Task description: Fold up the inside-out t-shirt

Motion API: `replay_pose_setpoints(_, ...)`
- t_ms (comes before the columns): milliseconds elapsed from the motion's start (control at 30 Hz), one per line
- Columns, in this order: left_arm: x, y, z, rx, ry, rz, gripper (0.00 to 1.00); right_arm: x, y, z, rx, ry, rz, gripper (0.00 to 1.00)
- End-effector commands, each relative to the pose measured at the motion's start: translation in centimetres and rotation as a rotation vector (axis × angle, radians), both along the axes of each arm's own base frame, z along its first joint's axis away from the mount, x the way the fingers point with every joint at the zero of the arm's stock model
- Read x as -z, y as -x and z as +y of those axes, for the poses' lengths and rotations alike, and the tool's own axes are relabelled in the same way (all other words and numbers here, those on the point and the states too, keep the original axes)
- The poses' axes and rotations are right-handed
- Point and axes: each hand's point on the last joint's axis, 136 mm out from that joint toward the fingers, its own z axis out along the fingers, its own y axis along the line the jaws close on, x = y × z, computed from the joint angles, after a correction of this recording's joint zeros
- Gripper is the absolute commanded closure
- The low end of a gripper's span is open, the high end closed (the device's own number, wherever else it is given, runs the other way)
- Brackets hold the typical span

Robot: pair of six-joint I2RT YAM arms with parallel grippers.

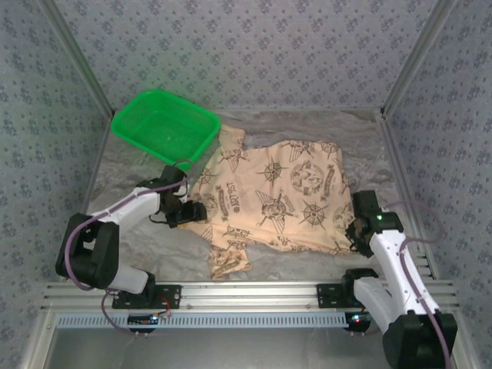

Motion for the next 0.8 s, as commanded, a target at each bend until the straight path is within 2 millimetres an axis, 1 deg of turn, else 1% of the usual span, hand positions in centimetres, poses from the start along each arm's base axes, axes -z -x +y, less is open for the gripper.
replay_pose_setpoints(0,-2.9,-0.4,-0.8,-0.061,0.093,0.001,0.28,-3.3,-5.5,5.0,-0.421,0.036,-0.130,0.66)
replay_pose_setpoints(33,-3.0,0.0,-0.3,-0.077,0.079,0.018,0.28,-3.7,-6.6,7.6,-0.556,0.016,-0.155,0.65)
replay_pose_setpoints(67,-3.1,0.0,0.3,-0.095,0.069,0.014,0.28,-4.3,-7.5,11.0,-0.720,-0.008,-0.191,0.67)
replay_pose_setpoints(100,-3.3,0.0,0.9,-0.124,0.057,0.016,0.28,-4.8,-7.9,14.5,-0.895,-0.023,-0.228,0.67)
replay_pose_setpoints(133,-3.4,0.0,1.6,-0.159,0.050,0.022,0.27,-5.0,-7.7,18.4,-1.096,-0.023,-0.252,0.68)
replay_pose_setpoints(167,-3.5,0.1,2.0,-0.181,0.054,0.028,0.28,-5.2,-6.8,21.7,-1.299,-0.005,-0.272,0.68)
replay_pose_setpoints(200,-3.7,0.2,2.4,-0.200,0.055,0.029,0.29,-4.9,-4.8,25.4,-1.557,0.018,-0.270,0.66)
replay_pose_setpoints(233,-3.8,0.4,2.7,-0.208,0.054,0.027,0.29,-4.3,-1.8,28.5,-1.835,0.024,-0.256,0.65)
replay_pose_setpoints(300,-4.1,0.9,3.0,-0.212,0.048,0.023,0.30,-2.7,3.2,32.2,-2.228,0.020,-0.249,0.64)
replay_pose_setpoints(333,-4.1,1.4,3.1,-0.223,0.043,0.036,0.30,-1.8,5.4,33.4,-2.394,-0.010,-0.247,0.63)
replay_pose_setpoints(400,-3.8,2.1,3.3,-0.272,0.044,0.068,0.30,-0.7,7.9,35.0,-2.595,-0.064,-0.280,0.61)
replay_pose_setpoints(433,-3.3,2.7,3.3,-0.306,0.051,0.097,0.31,-0.1,8.8,35.7,-2.673,-0.061,-0.302,0.60)
replay_pose_setpoints(467,-2.9,3.1,3.0,-0.333,0.073,0.128,0.32,0.3,9.0,36.5,-2.708,-0.047,-0.329,0.60)
replay_pose_setpoints(533,-1.5,4.0,2.3,-0.375,0.105,0.189,0.35,1.4,8.7,38.1,-2.740,-0.009,-0.368,0.59)
replay_pose_setpoints(633,0.1,4.5,2.2,-0.387,0.060,0.215,0.38,3.2,7.7,39.3,-2.772,0.059,-0.366,0.59)
replay_pose_setpoints(700,0.6,4.3,2.4,-0.383,0.018,0.196,0.38,4.2,7.2,40.1,-2.791,0.097,-0.354,0.60)
replay_pose_setpoints(767,1.0,3.7,2.7,-0.401,-0.013,0.175,0.40,4.6,7.9,40.8,-2.830,0.070,-0.361,0.60)
